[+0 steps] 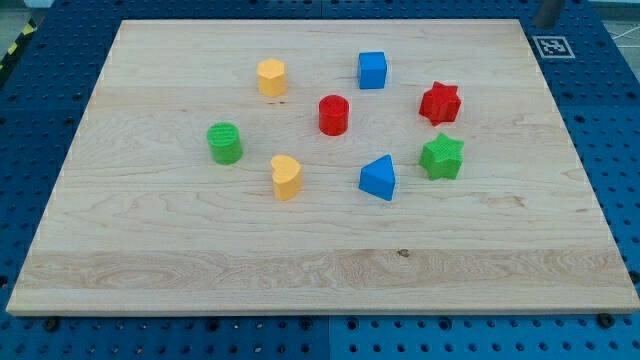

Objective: Point your arm towards the red star

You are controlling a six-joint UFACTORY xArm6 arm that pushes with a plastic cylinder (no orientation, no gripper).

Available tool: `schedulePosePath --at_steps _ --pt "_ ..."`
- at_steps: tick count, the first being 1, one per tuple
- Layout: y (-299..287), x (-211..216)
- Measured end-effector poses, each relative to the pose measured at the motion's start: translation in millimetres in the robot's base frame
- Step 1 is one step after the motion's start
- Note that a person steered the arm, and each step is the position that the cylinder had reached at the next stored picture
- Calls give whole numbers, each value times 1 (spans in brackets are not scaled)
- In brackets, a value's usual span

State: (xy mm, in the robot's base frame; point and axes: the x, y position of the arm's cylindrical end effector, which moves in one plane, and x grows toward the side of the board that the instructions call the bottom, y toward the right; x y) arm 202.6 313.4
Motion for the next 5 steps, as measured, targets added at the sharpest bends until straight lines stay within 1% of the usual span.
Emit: schedulePosePath --at_steps 1,2,4,5 --pt "-25 6" --pt "-44 36" --pt "-114 66" --pt "-138 78"
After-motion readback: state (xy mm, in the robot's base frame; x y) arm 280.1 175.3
